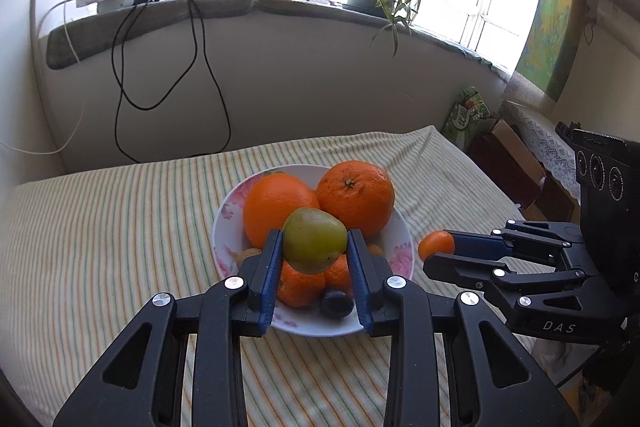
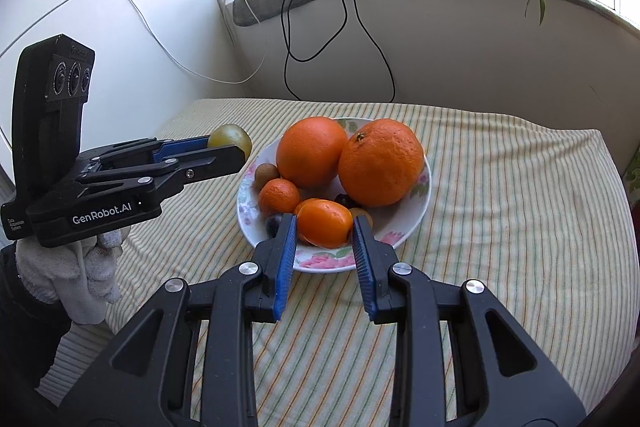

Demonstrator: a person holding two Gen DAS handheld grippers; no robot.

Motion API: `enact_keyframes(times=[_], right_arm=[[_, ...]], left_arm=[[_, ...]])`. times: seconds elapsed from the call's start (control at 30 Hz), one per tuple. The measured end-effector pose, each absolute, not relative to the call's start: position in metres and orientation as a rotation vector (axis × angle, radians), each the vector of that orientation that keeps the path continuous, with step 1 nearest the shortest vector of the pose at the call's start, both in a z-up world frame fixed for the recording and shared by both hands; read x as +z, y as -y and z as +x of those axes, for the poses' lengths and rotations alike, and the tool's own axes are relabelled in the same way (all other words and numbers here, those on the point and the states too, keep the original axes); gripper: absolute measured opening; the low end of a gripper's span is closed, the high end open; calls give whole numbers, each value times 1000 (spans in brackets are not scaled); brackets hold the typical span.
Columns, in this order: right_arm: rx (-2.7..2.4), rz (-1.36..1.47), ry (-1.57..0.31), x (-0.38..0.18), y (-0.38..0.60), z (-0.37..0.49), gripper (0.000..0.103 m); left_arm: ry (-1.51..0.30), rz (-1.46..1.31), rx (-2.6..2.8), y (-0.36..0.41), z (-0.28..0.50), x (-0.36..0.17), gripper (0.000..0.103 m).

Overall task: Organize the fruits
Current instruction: 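Carry the green plum with the left tool while the right tool carries the tangerine over the plate, then open the left tool to drop the green plum while the right tool releases the tangerine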

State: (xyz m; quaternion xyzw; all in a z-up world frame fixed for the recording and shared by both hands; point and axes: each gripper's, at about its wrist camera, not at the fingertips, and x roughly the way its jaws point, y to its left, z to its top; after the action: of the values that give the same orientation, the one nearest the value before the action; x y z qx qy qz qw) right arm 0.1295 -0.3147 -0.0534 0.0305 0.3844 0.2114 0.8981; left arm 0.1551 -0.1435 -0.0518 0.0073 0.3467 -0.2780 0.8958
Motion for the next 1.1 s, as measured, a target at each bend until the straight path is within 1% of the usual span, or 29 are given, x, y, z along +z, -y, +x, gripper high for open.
enact_keyframes(times=[0.6,1.1], right_arm=[[471,89,-831,-69,319,138,30],[478,80,-838,-72,315,142,30]], left_arm=[[-747,55,-594,174,171,-58,30],[-746,53,-594,175,173,-57,31]])
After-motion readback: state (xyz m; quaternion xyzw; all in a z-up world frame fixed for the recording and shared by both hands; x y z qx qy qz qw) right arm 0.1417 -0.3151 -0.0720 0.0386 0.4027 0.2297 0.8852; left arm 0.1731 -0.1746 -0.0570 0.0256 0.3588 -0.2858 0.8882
